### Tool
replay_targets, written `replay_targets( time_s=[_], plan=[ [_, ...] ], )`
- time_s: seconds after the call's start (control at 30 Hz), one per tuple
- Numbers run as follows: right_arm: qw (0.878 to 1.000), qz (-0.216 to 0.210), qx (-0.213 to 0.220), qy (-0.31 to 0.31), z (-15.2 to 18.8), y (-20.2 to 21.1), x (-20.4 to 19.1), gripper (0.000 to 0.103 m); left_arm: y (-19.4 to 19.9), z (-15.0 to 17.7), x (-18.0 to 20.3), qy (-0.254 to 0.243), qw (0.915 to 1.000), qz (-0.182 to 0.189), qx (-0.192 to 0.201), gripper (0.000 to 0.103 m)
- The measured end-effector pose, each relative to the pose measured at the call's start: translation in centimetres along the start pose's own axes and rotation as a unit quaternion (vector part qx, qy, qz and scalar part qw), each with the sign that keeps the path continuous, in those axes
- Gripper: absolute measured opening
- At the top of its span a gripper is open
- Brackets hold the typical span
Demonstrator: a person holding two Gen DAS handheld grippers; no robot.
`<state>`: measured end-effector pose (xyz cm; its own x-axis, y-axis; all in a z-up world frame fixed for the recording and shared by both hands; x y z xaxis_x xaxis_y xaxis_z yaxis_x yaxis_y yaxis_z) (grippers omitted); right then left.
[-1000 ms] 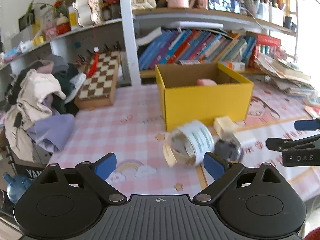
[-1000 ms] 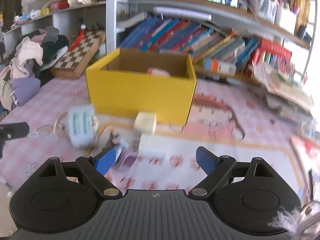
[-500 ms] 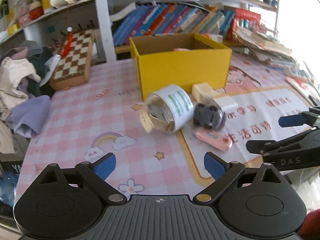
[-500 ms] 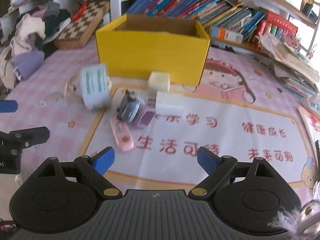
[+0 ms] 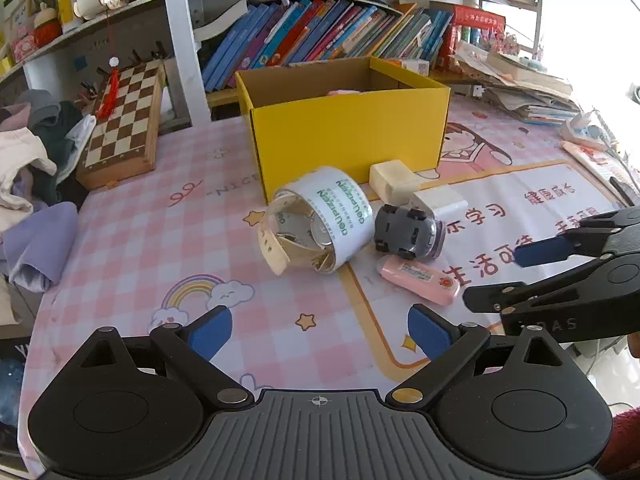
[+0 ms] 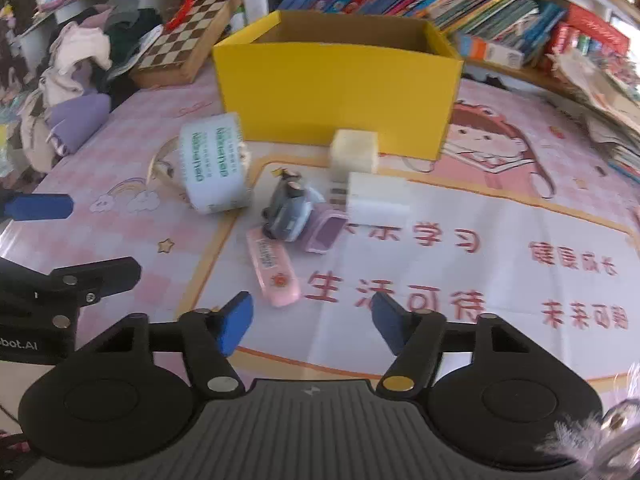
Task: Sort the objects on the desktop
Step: 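Move both grippers back toward the remaining objects on the table, then grasp the pink eraser with the right gripper while the left gripper grasps the tape roll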
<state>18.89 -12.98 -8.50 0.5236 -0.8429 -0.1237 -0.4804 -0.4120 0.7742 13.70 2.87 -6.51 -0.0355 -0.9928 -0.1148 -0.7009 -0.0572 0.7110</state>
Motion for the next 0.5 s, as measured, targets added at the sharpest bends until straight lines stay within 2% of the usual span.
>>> replay_targets(
  time_s=[0.23, 0.5],
  plan=[
    [0.999, -0.029, -0.023, 0.031, -0.9, -2.3, -1.4, 0.051, -0.4, -0.4, -0.5, 0.006, 0.9999, -0.009, 0.000, 0.096],
    [0.997, -0.040, -0.048, 0.045, -1.4, -4.2, -1.6, 0.042, -0.7, -1.3, -1.0, 0.016, 0.9995, -0.024, 0.009, 0.096]
  ],
)
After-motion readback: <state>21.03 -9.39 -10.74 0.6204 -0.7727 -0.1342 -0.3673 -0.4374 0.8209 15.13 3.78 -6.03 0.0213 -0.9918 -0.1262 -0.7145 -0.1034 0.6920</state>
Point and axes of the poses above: each gripper's, at about its wrist camera, not at the fingertips, and y roughly against the way its jaws point, x to its right, z to its underside, the point moved 6 cm from there along -y, roughly the way its jaws point, and after that the axes turned 5 degrees about -z, right-handed, at the moved point
